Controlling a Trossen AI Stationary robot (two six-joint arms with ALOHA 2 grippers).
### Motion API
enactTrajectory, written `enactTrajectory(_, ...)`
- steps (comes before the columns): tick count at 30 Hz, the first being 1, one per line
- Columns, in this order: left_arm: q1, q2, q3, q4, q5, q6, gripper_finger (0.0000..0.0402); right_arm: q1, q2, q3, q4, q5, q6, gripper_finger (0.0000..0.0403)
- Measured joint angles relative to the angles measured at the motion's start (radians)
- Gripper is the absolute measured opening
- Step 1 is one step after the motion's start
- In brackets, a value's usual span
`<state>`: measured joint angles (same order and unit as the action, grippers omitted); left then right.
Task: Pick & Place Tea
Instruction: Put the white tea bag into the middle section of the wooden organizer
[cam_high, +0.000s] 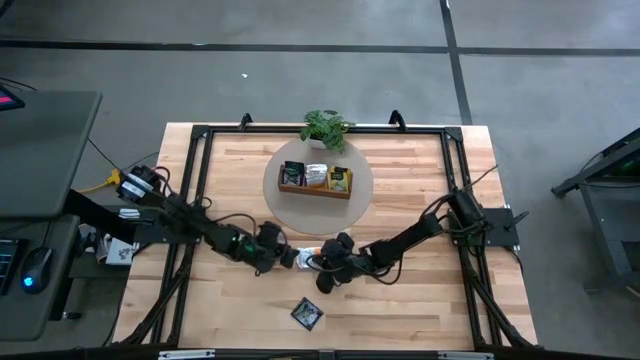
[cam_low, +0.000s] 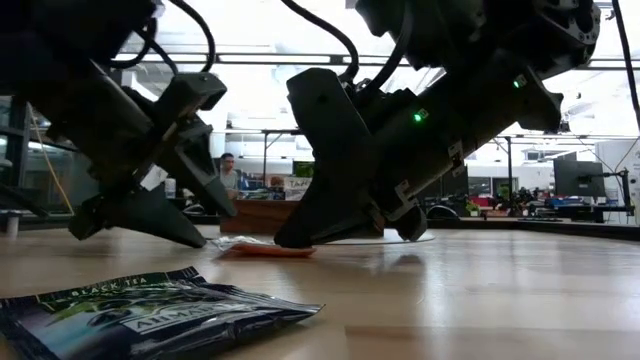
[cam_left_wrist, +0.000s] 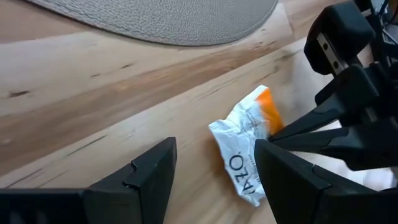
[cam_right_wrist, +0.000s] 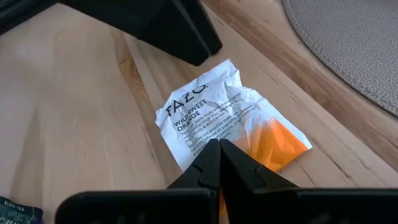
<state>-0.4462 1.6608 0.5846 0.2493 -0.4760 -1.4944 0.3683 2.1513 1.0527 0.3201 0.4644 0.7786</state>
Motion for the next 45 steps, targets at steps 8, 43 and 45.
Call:
enactTrajectory(8,0.055,0.001,0.000,0.051,0.138,-0.002,0.0220,0.000,0.000,0.000,0.004,0.009,-0.020,0.0000)
enactTrajectory(43,0.065,0.022,-0.002,0.138,0.166,-0.027,0.0161,-0.043,0.006,0.000,0.131,0.011,-0.118,0.0000)
enactTrajectory(45,0.065,0.022,-0.002,0.138,0.161,-0.021,0.0129,-0.043,0.006,0.000,0.131,0.010,-0.118,0.0000)
